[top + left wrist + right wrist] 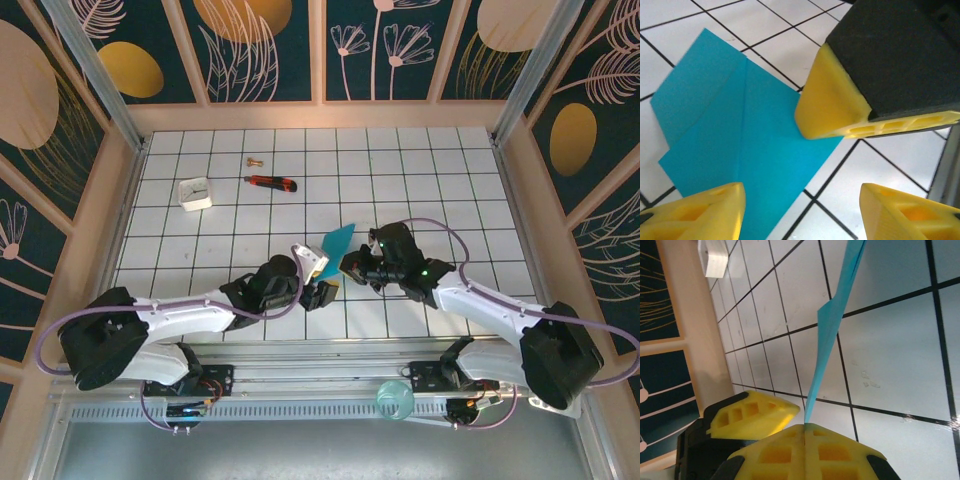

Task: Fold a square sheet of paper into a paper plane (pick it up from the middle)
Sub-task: Turn over the paper at the center of the table.

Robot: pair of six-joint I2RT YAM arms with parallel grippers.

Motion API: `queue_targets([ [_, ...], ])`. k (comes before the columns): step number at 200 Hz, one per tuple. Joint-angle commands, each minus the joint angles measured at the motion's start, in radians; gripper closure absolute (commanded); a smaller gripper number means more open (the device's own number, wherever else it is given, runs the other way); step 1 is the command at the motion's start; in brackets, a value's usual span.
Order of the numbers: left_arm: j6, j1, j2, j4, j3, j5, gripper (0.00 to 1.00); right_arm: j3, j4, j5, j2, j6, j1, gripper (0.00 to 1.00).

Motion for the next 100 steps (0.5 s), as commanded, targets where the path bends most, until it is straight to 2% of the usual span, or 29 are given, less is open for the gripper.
queue_targets([
  [1, 0.061, -0.003, -0.038, 0.017, -0.003, -0.088, 0.37, 0.076, -0.152, 0.044, 0.023, -0.092, -0.01, 1.0],
  [10, 0.045, -0.003, -0.073, 0.03, -0.019, -0.105, 0.37, 0.126, -0.253, 0.092, 0.035, -0.176, -0.015, 1.0],
  [41, -0.052, 0.012, -0.214, 0.048, -0.087, -0.203, 0.26, 0.364, -0.602, 0.332, 0.119, -0.524, -0.024, 1.0],
  [52, -0.109, 0.054, -0.246, 0.029, -0.09, -0.193, 0.25, 0.447, -0.707, 0.42, 0.154, -0.613, -0.013, 1.0],
  [81, -0.315, 0.235, -0.264, -0.049, -0.064, -0.098, 0.29, 0.593, -0.881, 0.657, 0.232, -0.74, 0.042, 1.0],
  [100, -0.392, 0.293, -0.229, -0.143, -0.009, -0.088, 0.32, 0.634, -0.933, 0.738, 0.296, -0.781, 0.115, 1.0],
])
